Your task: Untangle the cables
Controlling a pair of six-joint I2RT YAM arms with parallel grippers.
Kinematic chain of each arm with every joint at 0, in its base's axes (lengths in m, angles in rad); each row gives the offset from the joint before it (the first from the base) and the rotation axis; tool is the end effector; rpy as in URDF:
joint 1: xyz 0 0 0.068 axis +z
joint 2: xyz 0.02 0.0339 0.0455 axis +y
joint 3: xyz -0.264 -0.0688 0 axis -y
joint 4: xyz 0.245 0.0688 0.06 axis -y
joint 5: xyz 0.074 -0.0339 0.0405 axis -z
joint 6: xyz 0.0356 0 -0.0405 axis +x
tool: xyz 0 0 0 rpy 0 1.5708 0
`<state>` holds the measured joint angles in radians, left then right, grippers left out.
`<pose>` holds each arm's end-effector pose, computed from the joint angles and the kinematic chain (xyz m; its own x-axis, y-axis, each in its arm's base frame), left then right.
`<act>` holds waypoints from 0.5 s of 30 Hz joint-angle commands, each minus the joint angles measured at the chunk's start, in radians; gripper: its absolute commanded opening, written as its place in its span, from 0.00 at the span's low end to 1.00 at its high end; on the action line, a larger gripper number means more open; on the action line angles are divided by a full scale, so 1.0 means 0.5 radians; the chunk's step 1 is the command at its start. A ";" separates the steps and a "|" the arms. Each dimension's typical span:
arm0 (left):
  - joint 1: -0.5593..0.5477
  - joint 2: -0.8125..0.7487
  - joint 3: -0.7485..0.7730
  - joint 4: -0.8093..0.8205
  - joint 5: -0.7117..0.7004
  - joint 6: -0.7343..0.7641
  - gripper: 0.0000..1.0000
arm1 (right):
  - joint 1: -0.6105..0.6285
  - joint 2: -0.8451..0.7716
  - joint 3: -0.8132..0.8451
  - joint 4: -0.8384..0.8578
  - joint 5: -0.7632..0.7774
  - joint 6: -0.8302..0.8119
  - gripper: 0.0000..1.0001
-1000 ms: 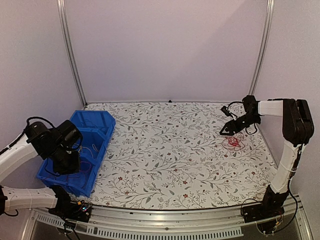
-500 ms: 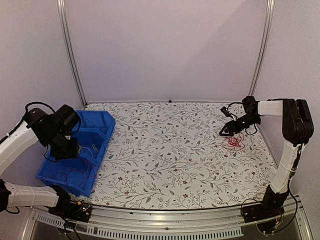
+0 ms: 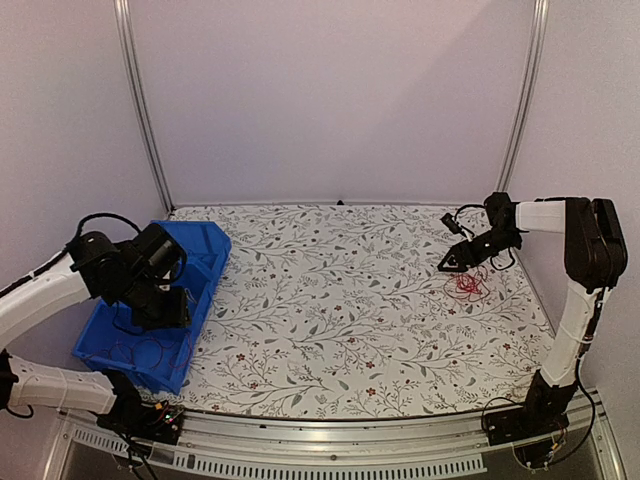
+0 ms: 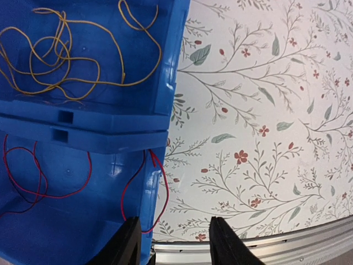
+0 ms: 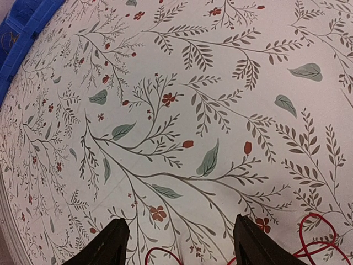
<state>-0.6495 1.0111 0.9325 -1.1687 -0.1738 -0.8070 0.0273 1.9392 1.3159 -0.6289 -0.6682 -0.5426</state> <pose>0.1339 -0.0940 0.2744 -0.9209 -0.1939 -0.3383 -0.1636 0.9797 -0.1162 0.3802 0.0324 0.1687 -0.7017 -0.4246 -0.5721 -0.6747 0.6540 0.3421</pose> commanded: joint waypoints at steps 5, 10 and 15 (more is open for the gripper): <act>-0.239 0.287 -0.104 0.021 -0.044 -0.255 0.35 | 0.010 0.028 0.047 -0.031 -0.038 -0.016 0.69; -0.245 0.390 -0.158 0.035 -0.013 -0.246 0.30 | 0.010 0.030 0.044 -0.037 -0.038 -0.028 0.68; -0.274 0.472 -0.182 0.089 -0.037 -0.235 0.27 | 0.010 0.033 0.046 -0.043 -0.047 -0.039 0.68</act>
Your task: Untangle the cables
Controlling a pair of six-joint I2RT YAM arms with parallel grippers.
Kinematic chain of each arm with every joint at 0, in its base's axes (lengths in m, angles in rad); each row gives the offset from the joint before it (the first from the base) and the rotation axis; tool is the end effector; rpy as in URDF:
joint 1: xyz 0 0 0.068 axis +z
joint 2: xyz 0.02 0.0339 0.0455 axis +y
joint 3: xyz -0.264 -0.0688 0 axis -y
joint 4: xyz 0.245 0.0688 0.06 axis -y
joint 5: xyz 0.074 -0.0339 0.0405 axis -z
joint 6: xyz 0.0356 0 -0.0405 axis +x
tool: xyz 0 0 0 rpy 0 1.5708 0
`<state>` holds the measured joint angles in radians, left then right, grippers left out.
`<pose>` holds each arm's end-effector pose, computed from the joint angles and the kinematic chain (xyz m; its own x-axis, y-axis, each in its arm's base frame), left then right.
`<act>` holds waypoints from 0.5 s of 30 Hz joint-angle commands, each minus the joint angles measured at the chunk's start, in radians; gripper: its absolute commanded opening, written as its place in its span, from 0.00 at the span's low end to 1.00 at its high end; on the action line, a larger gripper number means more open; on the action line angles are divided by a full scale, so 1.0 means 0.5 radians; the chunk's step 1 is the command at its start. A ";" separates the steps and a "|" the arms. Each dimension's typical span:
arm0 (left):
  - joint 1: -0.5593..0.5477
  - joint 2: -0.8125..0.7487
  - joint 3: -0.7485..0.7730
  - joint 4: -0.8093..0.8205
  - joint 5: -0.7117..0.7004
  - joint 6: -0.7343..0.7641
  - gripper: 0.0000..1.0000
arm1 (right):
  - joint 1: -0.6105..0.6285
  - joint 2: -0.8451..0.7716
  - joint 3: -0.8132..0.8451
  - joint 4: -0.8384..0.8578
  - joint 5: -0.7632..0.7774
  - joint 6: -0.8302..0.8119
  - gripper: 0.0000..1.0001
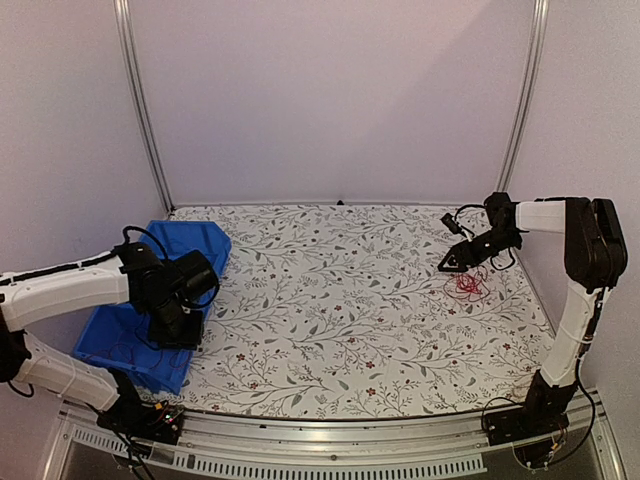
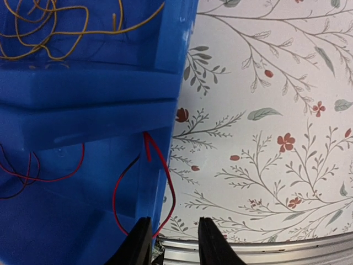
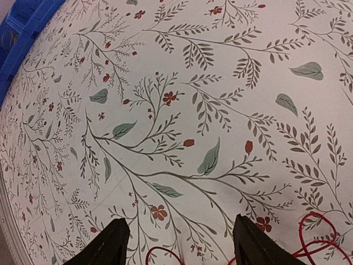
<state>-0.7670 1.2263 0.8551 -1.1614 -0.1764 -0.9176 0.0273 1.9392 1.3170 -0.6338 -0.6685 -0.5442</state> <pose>0.1376 -0.1239 0.2201 -0.9760 -0.1452 -0.1625 -0.1591 0.9843 0.0762 0.3799 0.0324 0.1688 -0.7028 -0.4256 -0.5700 -0.6746 0.6532 0.3439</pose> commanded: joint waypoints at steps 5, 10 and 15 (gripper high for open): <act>-0.038 0.075 -0.061 0.212 0.000 0.018 0.20 | 0.010 0.039 0.044 -0.042 -0.050 -0.042 0.68; -0.039 0.158 -0.075 0.209 -0.014 0.040 0.19 | 0.009 0.045 0.044 -0.054 -0.047 -0.050 0.68; -0.039 0.204 -0.050 0.122 -0.075 0.028 0.18 | 0.010 0.056 0.050 -0.062 -0.053 -0.053 0.68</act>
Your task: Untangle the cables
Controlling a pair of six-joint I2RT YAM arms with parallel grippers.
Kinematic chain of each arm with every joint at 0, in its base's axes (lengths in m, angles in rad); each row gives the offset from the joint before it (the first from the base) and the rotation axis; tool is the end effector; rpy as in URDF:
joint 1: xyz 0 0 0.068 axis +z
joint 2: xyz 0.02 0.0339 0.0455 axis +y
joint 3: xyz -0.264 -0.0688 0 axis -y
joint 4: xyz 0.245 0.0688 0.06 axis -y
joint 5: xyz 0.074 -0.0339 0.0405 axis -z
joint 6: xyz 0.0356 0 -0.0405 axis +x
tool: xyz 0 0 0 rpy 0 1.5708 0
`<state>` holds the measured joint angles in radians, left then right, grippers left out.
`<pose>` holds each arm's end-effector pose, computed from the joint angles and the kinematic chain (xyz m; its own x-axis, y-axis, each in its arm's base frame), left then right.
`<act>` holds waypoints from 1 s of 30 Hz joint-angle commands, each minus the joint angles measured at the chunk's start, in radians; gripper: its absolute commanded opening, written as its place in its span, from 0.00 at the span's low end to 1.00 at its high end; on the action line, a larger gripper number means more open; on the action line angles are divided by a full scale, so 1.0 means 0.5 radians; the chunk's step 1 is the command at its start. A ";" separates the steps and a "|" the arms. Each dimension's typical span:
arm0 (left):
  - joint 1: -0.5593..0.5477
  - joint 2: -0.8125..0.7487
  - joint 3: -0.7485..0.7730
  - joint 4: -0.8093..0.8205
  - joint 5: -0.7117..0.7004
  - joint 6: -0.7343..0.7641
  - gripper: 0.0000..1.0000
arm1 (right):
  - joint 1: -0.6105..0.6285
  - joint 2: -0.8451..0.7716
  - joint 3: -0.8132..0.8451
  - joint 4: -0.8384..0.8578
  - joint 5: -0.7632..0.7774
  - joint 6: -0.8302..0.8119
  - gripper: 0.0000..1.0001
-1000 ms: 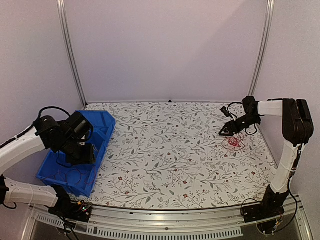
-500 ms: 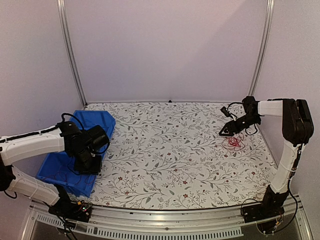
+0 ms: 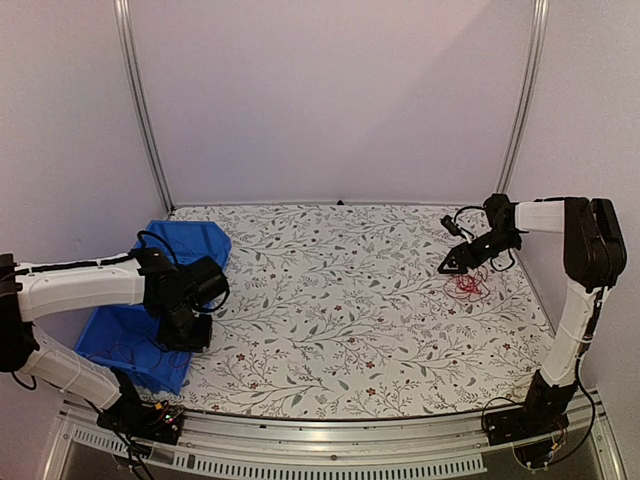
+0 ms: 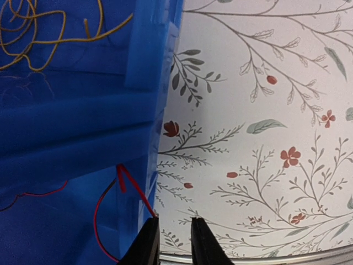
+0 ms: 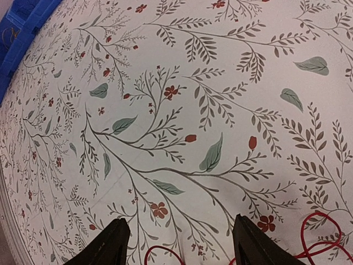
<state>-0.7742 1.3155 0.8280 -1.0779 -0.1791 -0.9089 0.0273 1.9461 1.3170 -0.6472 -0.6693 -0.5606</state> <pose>0.1463 -0.1342 0.1982 -0.9816 -0.1258 -0.1438 -0.1416 0.9843 0.1052 0.3790 0.0324 0.1659 -0.7031 -0.4363 -0.5615 -0.6792 0.6459 0.3485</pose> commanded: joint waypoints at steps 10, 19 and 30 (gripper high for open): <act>-0.091 0.175 0.120 -0.255 -0.260 -0.023 0.16 | 0.010 0.058 0.055 -0.049 -0.066 -0.029 0.68; -0.134 0.239 0.209 -0.382 -0.382 -0.054 0.01 | 0.010 0.075 0.057 -0.071 -0.074 -0.046 0.68; -0.159 0.281 0.179 -0.497 -0.483 -0.131 0.00 | 0.010 0.102 0.064 -0.101 -0.088 -0.060 0.68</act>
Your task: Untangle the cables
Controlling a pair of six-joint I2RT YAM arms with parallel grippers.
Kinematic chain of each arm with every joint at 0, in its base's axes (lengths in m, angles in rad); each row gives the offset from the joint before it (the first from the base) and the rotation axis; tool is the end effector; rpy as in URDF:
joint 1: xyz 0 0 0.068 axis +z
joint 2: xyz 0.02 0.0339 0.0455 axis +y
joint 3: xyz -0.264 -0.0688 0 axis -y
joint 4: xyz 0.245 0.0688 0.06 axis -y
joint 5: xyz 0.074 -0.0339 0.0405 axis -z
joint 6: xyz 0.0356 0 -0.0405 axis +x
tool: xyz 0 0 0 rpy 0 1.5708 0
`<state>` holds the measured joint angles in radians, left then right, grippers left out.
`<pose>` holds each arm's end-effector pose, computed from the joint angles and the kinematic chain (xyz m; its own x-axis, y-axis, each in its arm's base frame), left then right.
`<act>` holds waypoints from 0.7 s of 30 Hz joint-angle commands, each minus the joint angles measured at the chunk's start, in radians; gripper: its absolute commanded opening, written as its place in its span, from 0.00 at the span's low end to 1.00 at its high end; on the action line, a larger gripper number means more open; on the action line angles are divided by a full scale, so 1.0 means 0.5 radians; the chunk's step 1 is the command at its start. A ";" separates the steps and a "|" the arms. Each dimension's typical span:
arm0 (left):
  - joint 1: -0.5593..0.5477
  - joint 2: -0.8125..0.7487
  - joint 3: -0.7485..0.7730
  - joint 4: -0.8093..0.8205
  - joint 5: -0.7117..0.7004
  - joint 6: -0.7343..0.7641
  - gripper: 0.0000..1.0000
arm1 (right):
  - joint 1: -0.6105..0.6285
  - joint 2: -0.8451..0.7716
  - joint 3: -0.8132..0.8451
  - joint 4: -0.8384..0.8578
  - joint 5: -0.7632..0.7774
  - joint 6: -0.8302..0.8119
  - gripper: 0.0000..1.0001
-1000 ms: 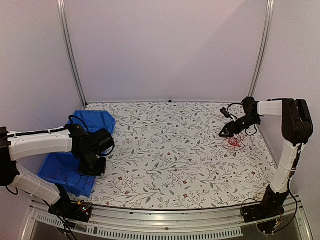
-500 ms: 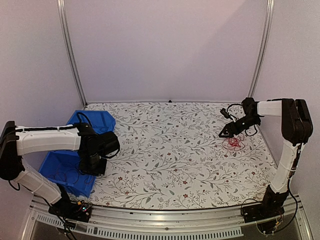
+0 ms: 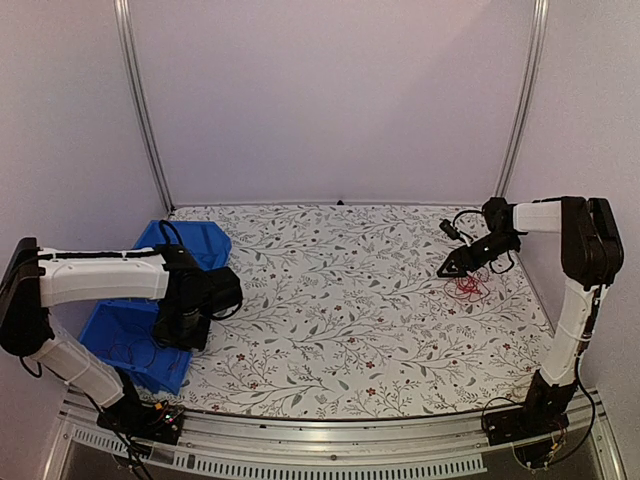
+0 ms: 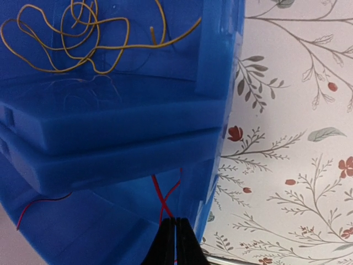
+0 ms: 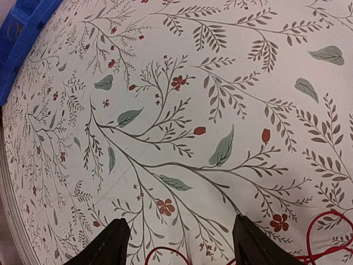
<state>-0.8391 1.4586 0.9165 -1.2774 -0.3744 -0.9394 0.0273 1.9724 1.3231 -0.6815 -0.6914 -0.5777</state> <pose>0.1466 -0.1438 0.1970 -0.9898 -0.0222 -0.1408 -0.0785 0.9096 0.4079 0.3780 0.0330 0.1576 -0.7192 -0.4405 -0.5373 -0.6748 0.6272 0.3890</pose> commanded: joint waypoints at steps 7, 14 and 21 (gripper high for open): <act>-0.028 -0.009 -0.096 -0.046 -0.077 -0.070 0.00 | 0.010 0.047 0.057 -0.042 -0.056 -0.026 0.68; -0.025 0.017 -0.074 -0.048 -0.060 -0.036 0.14 | 0.010 0.004 0.066 -0.053 -0.094 -0.033 0.68; -0.017 -0.119 0.284 -0.219 -0.185 -0.017 0.37 | 0.010 -0.137 0.235 -0.168 -0.050 -0.051 0.70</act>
<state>-0.8417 1.4548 0.9459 -1.3521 -0.4191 -0.9577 0.0273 1.9812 1.3682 -0.7208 -0.7128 -0.5884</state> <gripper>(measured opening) 0.345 0.695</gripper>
